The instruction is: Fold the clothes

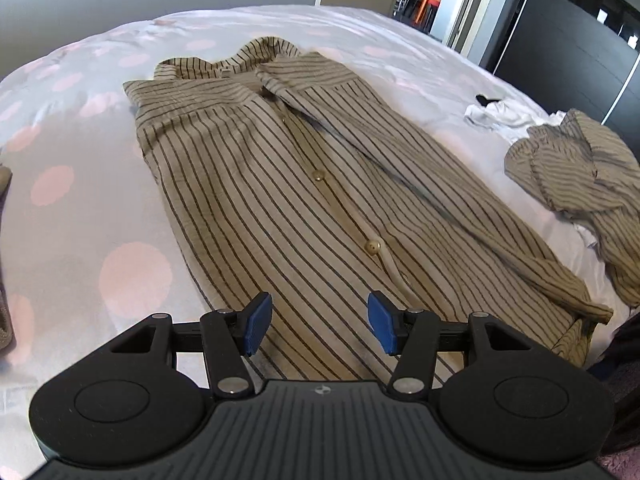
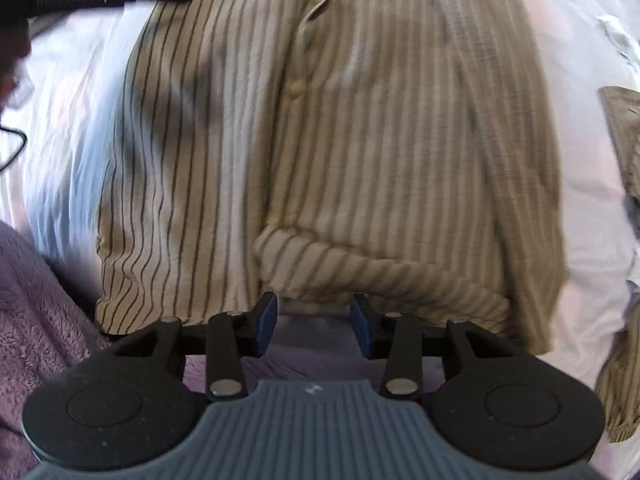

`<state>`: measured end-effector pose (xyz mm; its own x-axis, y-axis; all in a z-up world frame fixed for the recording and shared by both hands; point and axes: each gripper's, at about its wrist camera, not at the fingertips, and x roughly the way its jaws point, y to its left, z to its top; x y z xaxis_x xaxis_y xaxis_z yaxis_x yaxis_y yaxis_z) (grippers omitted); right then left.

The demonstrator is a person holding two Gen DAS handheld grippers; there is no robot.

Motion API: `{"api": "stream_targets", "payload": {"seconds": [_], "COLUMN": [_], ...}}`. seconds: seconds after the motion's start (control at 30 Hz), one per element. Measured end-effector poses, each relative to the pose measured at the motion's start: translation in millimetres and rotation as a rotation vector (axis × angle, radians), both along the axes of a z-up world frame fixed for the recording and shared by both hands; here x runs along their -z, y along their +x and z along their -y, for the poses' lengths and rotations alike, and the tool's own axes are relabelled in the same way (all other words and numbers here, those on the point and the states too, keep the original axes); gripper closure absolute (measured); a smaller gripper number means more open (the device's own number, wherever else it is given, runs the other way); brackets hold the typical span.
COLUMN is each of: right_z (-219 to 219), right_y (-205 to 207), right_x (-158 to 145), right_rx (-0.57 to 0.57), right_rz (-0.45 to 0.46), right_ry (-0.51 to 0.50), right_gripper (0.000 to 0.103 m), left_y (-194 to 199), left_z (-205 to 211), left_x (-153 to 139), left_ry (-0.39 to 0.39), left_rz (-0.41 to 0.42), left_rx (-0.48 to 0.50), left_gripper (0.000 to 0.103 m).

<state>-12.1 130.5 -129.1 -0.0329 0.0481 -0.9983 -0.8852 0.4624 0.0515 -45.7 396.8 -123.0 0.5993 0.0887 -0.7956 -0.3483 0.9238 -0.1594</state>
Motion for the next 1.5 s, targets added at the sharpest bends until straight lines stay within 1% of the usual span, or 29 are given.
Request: {"api": "stream_targets", "payload": {"seconds": [0.1,0.13,0.2,0.23,0.3,0.43,0.57,0.63,0.7,0.73,0.77,0.8,0.83,0.93,1.0,1.03,1.1,1.23,1.27,1.3,1.33,1.37,1.4,1.43,1.5], "right_z": [-10.2,-12.8,-14.7,-14.1,-12.8,-11.2,-14.0,-18.1,-20.1,-20.3,-19.6,-18.0,-14.7,-4.2,-4.6,-7.9,5.3,27.7,31.9,30.3,28.8,28.9,31.9,33.9,35.2], "right_y": [-5.0,-5.3,-3.0,-2.0,-3.0,-8.9,-13.4,-12.8,-11.5,-9.5,-5.3,0.6,9.3,39.9,55.8,60.0,71.0,85.9,83.2,85.5,87.8,89.7,90.3,90.1,87.7], "right_x": [17.8,24.2,32.0,31.8,26.9,17.3,24.8,29.6,25.5,19.7,9.5,-1.6,-14.4,-48.2,-58.0,-56.7,-44.8,-8.4,-0.1,6.8,13.7,18.6,19.0,17.1,6.6], "right_rx": [0.007,0.007,0.026,0.034,0.019,-0.043,-0.094,-0.106,-0.121,-0.123,-0.115,-0.102,-0.083,-0.008,0.03,0.036,0.039,0.018,0.01,0.004,-0.003,-0.01,-0.017,-0.026,-0.041], "right_rz": [0.032,0.045,0.044,0.03,0.006,-0.059,-0.103,-0.113,-0.115,-0.111,-0.099,-0.081,-0.049,0.064,0.166,0.207,0.243,0.248,0.252,0.253,0.255,0.252,0.245,0.248,0.257], "right_ry": [-0.027,-0.042,-0.061,-0.066,-0.085,-0.166,-0.238,-0.258,-0.254,-0.24,-0.212,-0.182,-0.148,-0.069,-0.053,-0.058,-0.081,-0.149,-0.168,-0.187,-0.206,-0.218,-0.216,-0.211,-0.184], "right_gripper": [0.057,0.06,0.081,0.098,0.099,0.1,0.1,0.099,0.098,0.094,0.084,0.076,0.066,0.066,0.066,0.066,0.066,0.063,0.063,0.063,0.065,0.073,0.085,0.101,0.101], "left_y": [-2.8,-3.6,-5.3,-5.9,-6.5,-5.0,-3.1,-2.3,-2.1,-1.7,-1.1,-0.3,0.5,3.4,4.6,4.9,4.8,4.4,4.6,4.9,5.1,5.4,5.8,6.3,7.2], "left_z": [-1.4,-1.7,-3.2,-4.4,-7.4,-9.0,-6.2,-5.2,-5.3,-5.7,-6.1,-6.7,-7.4,-9.0,-8.6,-8.3,-7.5,-8.1,-8.6,-9.1,-9.5,-10.1,-10.6,-10.9,-11.9], "left_x": [-0.6,-0.4,0.1,0.2,-0.1,-0.6,2.8,5.0,7.3,8.3,9.4,10.4,11.4,13.8,14.6,14.9,15.1,15.9,16.7,17.4,18.1,18.9,19.8,20.7,21.8], "left_ry": [0.0,0.001,0.003,0.003,0.0,0.001,0.008,0.01,0.011,0.01,0.009,0.008,0.009,0.011,0.014,0.016,0.017,0.017,0.016,0.015,0.015,0.014,0.013,0.012,0.012], "left_rz": [0.008,0.008,0.008,0.009,0.012,0.011,-0.008,-0.02,-0.028,-0.032,-0.035,-0.038,-0.04,-0.049,-0.055,-0.057,-0.059,-0.062,-0.064,-0.066,-0.068,-0.071,-0.073,-0.075,-0.077], "left_rx": [0.002,0.004,0.001,-0.002,-0.012,-0.019,0.001,0.008,0.013,0.014,0.014,0.012,0.011,0.009,0.012,0.013,0.015,0.011,0.009,0.007,0.005,0.005,0.006,0.007,0.008], "left_gripper": [0.052,0.052,0.052,0.052,0.052,0.052,0.052,0.052,0.052,0.052,0.052,0.052,0.052,0.052,0.052,0.052,0.052,0.052,0.052,0.052,0.052,0.052,0.052,0.052,0.052]}}
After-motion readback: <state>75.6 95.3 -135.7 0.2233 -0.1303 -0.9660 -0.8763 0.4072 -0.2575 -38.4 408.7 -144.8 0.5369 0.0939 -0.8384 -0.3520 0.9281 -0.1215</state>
